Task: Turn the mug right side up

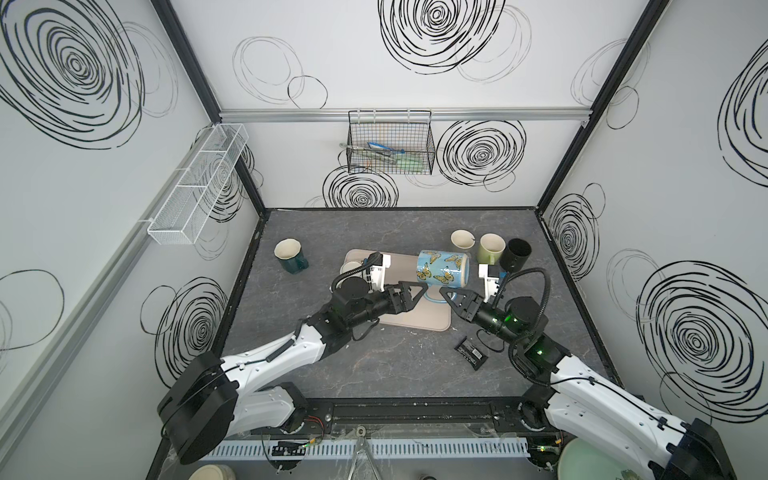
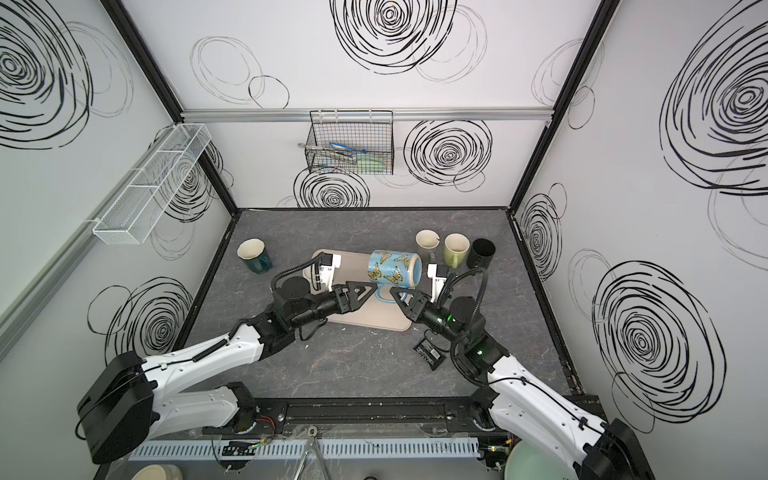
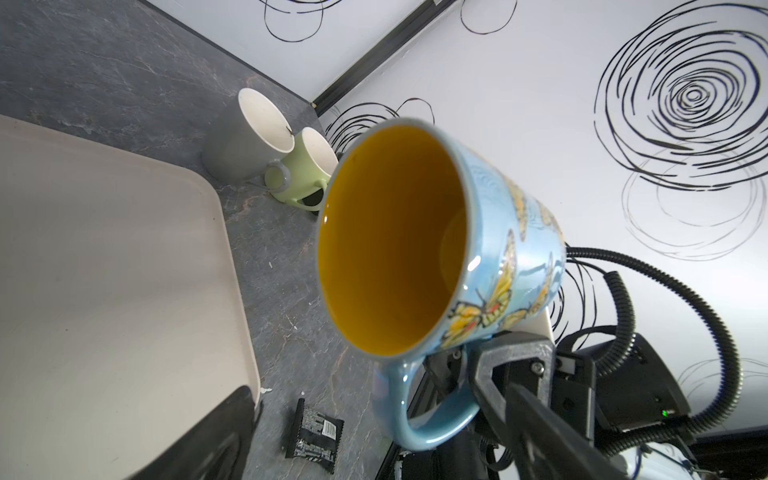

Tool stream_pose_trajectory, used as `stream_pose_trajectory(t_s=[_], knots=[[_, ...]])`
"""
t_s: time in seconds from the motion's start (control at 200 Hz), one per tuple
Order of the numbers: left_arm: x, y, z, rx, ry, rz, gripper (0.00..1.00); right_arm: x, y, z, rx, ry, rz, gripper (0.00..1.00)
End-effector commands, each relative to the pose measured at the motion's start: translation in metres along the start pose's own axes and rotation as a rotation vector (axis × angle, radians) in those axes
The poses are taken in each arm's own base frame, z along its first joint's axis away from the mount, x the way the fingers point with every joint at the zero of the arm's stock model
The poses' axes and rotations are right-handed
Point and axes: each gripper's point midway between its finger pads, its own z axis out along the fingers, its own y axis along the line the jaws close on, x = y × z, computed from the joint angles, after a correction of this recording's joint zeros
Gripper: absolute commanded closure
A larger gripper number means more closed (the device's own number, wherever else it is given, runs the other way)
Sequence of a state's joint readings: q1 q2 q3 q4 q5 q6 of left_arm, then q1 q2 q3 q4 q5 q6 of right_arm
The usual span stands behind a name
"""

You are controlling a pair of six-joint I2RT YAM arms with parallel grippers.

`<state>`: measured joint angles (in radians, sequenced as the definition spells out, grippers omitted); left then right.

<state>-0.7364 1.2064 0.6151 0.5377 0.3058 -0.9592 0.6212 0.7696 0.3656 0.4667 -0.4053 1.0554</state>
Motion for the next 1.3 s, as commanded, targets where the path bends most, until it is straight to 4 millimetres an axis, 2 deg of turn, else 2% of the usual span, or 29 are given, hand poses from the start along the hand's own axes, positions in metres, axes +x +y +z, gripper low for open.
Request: stream_pose_trajectory(t_s=[0.0,0.21,0.64,0.861,0.936,0.996,1.061,1.296], knots=[[-0.013,-0.016,0.001,0.077,-0.047,-0.01,0.04,-0.03,0.059,-0.009,-0.207,-0.113,-0.078,1.0],[-0.012,-0.018,0.0,0.099,-0.051,-0.036,0.03,-0.033,0.06,-0.006,-0.217,-0.122,-0.069,1.0],[-0.01,-0.024,0.002,0.152,-0.046,-0.082,0.01,-0.041,0.075,-0.005,-0.27,-0.149,-0.082,1.0],[-0.011,-0.029,0.003,0.191,-0.045,-0.103,0.12,-0.045,0.077,-0.005,-0.289,-0.168,-0.062,1.0],[-0.011,-0.03,0.005,0.199,-0.04,-0.105,0.24,-0.044,0.079,-0.004,-0.3,-0.164,-0.059,1.0],[-0.012,-0.03,0.005,0.202,-0.042,-0.113,0.26,-0.045,0.078,-0.004,-0.297,-0.165,-0.052,1.0],[-0.013,-0.034,0.006,0.222,-0.041,-0.119,0.35,-0.046,0.076,-0.003,-0.291,-0.17,-0.046,1.0],[-0.018,-0.042,0.007,0.269,-0.052,-0.141,0.45,-0.045,0.076,0.002,-0.306,-0.164,-0.026,1.0]])
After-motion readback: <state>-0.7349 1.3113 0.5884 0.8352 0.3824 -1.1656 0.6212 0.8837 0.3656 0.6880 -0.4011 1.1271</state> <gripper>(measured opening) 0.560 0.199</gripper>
